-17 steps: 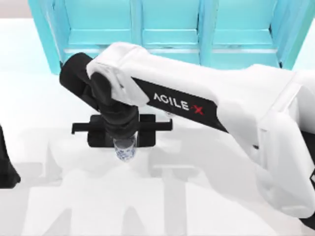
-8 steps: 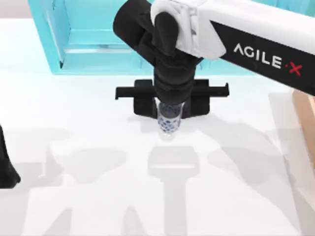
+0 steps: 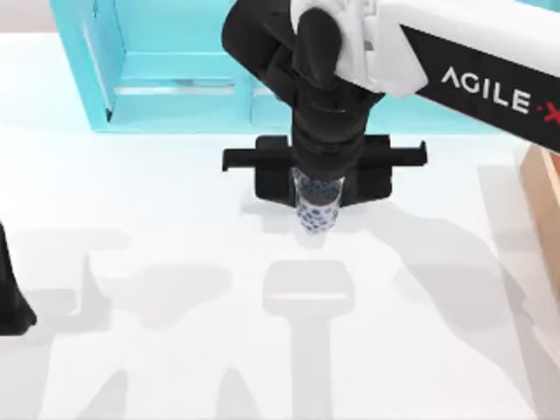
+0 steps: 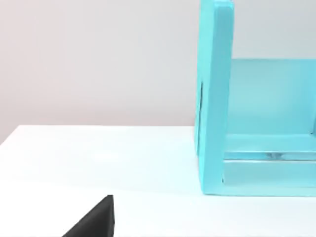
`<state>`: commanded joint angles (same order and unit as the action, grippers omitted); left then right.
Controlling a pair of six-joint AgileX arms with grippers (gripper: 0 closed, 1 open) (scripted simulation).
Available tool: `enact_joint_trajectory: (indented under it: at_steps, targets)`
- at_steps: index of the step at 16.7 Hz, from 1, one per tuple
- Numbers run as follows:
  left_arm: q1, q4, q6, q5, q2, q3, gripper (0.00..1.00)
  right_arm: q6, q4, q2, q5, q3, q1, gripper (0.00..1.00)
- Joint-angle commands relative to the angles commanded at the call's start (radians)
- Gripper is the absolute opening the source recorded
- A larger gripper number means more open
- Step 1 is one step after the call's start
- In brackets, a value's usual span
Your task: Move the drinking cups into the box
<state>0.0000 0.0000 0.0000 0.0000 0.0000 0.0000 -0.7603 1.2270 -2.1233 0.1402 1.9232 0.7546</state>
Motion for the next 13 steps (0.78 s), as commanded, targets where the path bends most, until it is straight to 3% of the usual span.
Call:
enact_joint_trajectory:
  at_steps: [5, 13]
  targets:
    - [0.0, 0.0, 0.0, 0.0, 0.0, 0.0, 1.0, 0.173, 0.016, 0.11, -0.032, -0.1, -0.177, 0.0]
    - [0.0, 0.0, 0.0, 0.0, 0.0, 0.0, 1.0, 0.719, 0.041, 0.487, -0.131, -0.448, -0.73, 0.0]
